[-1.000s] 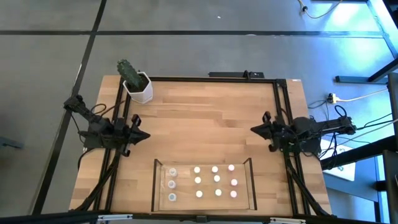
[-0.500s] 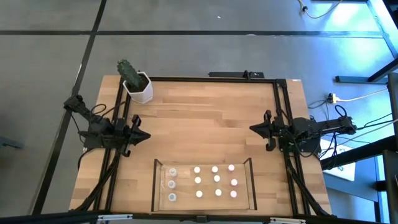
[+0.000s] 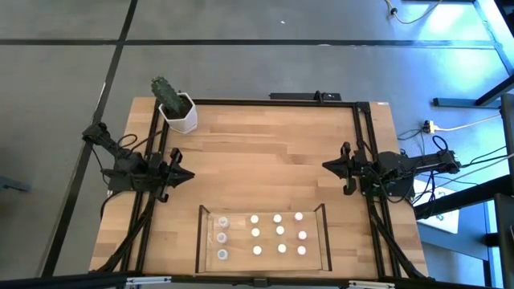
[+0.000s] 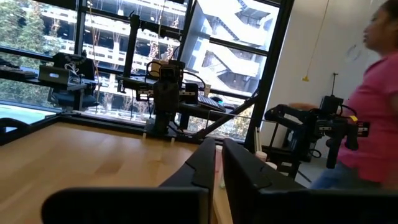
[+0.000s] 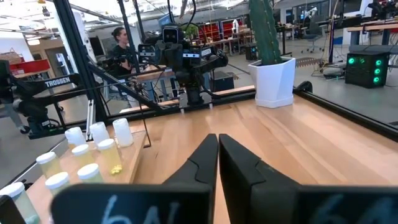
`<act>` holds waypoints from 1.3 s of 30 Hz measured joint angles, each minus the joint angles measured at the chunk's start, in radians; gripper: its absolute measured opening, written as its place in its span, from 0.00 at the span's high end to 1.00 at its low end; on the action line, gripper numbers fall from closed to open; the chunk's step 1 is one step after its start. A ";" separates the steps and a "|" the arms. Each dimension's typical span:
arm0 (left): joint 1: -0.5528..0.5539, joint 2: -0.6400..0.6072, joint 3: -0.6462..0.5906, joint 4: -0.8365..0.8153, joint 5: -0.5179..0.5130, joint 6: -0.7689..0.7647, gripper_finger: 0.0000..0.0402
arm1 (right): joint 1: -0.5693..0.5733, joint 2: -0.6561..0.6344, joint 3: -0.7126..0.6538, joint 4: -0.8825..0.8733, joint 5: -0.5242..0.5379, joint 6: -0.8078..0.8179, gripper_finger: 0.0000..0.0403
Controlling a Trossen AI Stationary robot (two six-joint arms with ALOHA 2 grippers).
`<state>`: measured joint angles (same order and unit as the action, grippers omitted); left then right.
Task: Pick and place medicine bottles onto shelf by color
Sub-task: Return to Home Position
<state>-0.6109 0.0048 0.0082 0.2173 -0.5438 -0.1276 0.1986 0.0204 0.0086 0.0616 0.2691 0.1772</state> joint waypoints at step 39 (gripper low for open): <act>0.000 0.000 0.000 0.000 0.000 0.000 0.94 | 0.000 0.000 0.001 0.000 0.000 -0.001 0.95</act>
<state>-0.6111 0.0048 0.0082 0.2176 -0.5438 -0.1274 0.1989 0.0204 0.0097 0.0620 0.2691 0.1765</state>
